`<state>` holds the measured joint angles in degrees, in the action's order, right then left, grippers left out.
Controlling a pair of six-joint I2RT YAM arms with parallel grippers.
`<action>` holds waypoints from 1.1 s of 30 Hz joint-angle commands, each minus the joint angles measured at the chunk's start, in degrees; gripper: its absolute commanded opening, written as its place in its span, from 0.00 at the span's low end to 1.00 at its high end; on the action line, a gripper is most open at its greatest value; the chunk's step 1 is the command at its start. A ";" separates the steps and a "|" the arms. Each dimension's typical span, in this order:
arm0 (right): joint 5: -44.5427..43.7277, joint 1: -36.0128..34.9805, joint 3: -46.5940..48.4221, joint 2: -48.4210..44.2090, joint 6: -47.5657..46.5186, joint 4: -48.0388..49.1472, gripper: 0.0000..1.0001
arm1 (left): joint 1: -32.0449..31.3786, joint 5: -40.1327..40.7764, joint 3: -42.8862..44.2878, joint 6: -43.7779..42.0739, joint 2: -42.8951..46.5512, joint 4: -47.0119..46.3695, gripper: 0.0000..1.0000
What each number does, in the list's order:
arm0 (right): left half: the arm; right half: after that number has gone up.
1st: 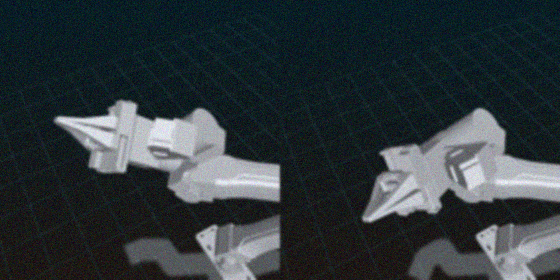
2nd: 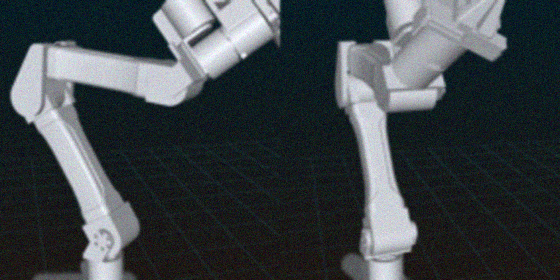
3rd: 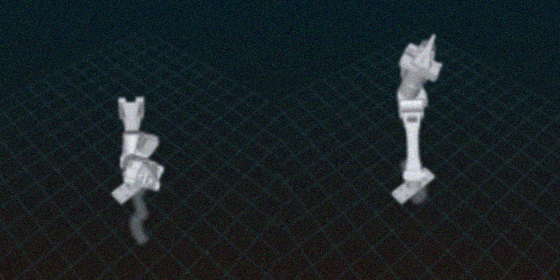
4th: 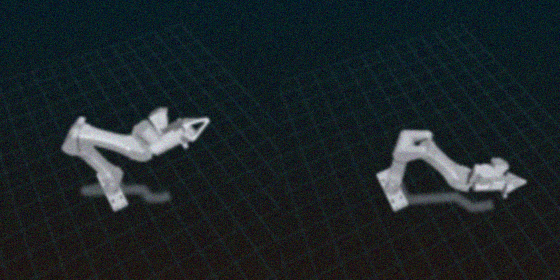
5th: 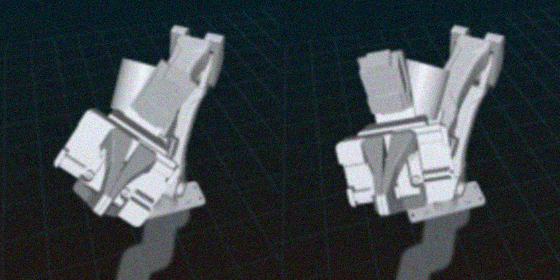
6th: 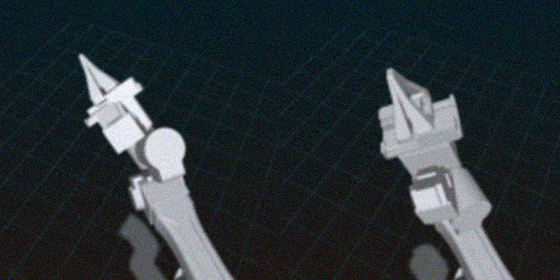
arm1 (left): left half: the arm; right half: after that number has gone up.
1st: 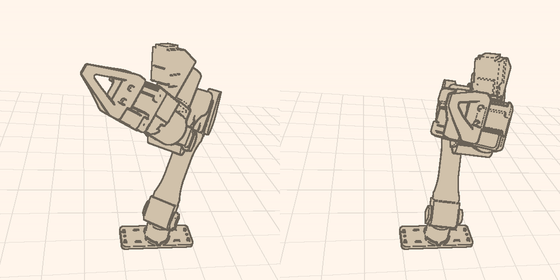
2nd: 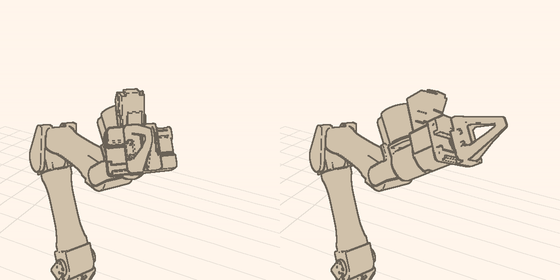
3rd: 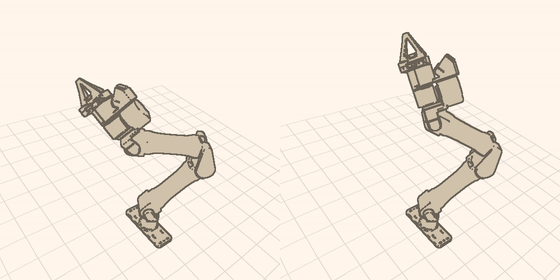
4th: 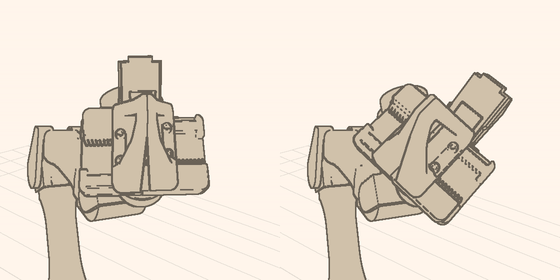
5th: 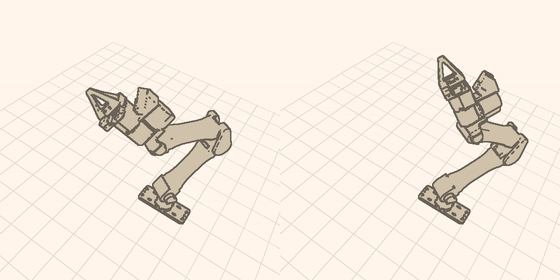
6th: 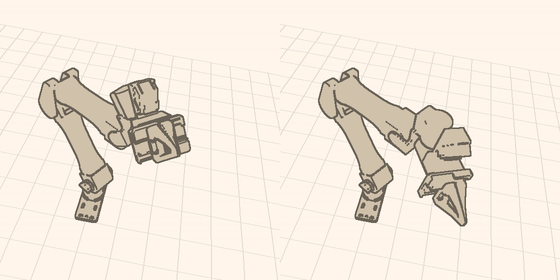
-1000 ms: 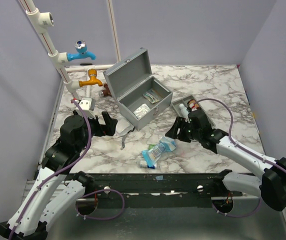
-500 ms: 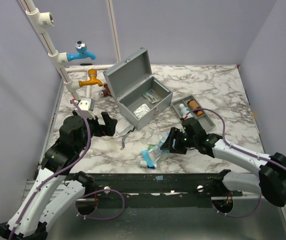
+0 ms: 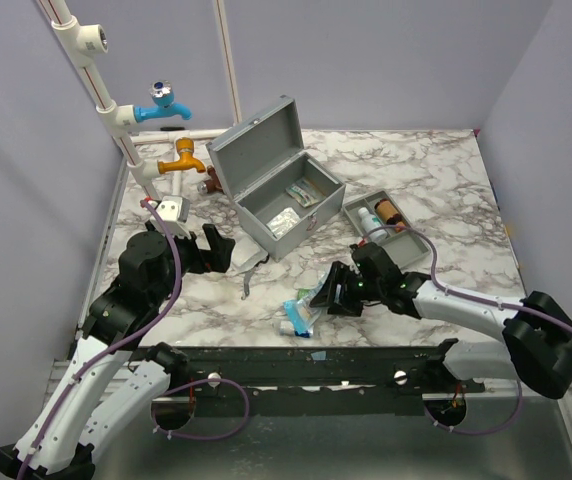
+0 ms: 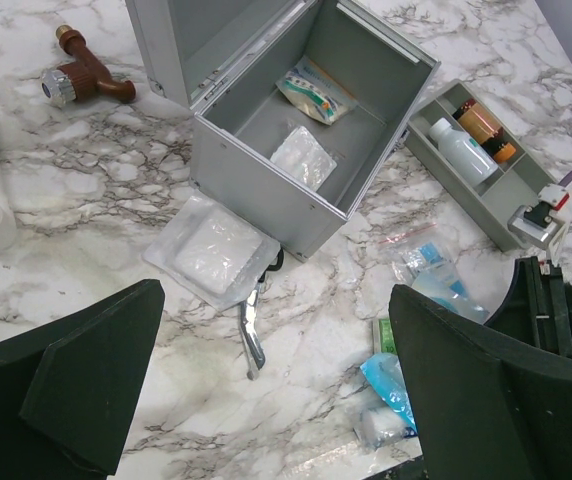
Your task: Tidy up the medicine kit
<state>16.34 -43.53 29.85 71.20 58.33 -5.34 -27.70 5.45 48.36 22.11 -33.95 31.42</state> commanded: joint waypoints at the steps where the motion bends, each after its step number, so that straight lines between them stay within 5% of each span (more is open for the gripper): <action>1: -1.90 -0.67 -1.15 1.86 4.53 4.82 0.64 | 0.37 -1.14 -0.31 -0.31 0.37 -0.66 0.99; 18: -10.26 -0.79 -2.86 5.23 9.25 9.59 0.53 | 0.51 -1.27 -0.37 -0.31 -0.76 -0.75 0.99; 33: -13.42 -0.77 0.05 6.39 6.93 10.33 0.03 | 0.83 -1.24 -0.34 -0.31 -1.31 -0.72 0.99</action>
<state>6.52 -43.92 27.92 77.65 66.96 5.28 -27.33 5.34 48.29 22.11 -35.07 31.42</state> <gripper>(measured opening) 0.092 0.985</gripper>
